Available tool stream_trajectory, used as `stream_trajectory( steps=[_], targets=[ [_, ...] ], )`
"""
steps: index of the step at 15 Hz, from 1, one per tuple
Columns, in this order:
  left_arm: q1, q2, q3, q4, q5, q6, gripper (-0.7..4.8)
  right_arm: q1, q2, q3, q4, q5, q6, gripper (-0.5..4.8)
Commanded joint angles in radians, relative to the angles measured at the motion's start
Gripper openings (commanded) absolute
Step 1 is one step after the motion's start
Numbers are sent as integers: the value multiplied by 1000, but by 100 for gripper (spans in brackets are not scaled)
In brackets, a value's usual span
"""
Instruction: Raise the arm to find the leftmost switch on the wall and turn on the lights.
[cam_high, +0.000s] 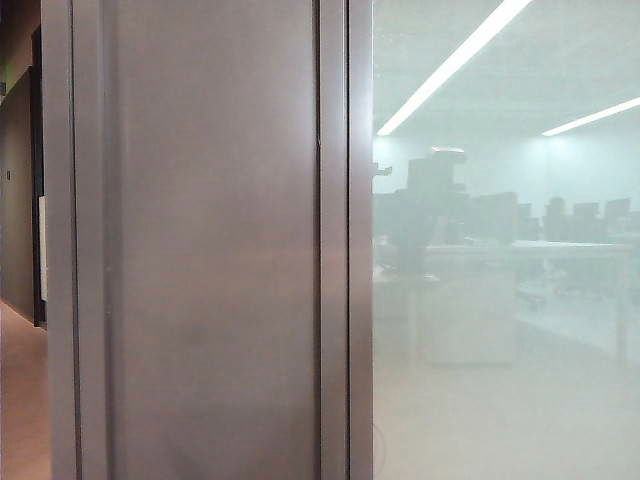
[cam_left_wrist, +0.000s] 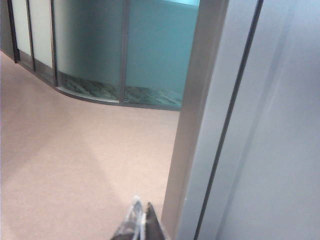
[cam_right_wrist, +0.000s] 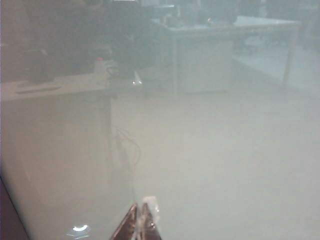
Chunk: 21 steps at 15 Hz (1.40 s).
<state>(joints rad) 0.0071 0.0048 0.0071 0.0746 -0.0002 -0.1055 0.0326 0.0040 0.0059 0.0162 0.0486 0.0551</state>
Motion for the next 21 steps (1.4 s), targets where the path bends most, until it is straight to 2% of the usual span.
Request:
stream_trajectory(
  steps=[1,21],
  targets=[
    [2,-1,2,10,4,0,-5,2,-2,2,18,-3,5,-1],
    [2,-1,2,9,4,0,-5,2,-2,2,4,-25,4,-1]
  ],
)
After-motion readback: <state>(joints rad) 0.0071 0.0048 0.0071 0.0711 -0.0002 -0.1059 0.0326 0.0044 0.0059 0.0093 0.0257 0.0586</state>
